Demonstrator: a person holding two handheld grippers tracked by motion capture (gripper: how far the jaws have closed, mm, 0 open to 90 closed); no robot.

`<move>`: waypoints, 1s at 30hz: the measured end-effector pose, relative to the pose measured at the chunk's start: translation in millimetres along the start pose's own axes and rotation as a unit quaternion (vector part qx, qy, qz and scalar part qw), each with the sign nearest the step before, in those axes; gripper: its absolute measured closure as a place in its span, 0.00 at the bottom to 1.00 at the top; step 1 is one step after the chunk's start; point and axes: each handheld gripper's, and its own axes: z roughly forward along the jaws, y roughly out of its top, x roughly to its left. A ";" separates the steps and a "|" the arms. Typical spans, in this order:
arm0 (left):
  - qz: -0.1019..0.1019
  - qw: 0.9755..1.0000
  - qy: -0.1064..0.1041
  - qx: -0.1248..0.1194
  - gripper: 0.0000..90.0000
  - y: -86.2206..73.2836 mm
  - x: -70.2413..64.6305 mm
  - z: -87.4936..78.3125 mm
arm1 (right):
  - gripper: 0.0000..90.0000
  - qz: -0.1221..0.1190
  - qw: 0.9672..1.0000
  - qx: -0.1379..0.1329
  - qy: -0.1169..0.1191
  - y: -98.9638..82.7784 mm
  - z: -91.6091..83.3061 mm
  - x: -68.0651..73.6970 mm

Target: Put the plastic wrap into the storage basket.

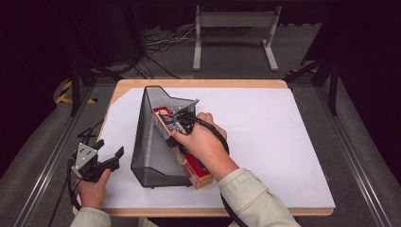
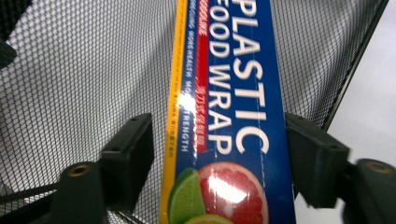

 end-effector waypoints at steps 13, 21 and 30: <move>-0.002 1.000 -0.001 0.000 0.24 0.3 -0.5 0.6 | 0.17 -0.087 0.993 -0.083 0.002 -6.2 -30.6 -6.4; -0.003 1.000 -0.001 0.002 0.24 -0.2 -0.8 1.0 | 0.17 -0.122 0.984 -0.131 0.014 -18.6 -66.4 -25.1; -0.001 1.000 0.000 0.005 0.24 -0.5 -1.0 1.5 | 0.17 -0.149 0.975 -0.161 0.024 -29.8 -98.2 -55.8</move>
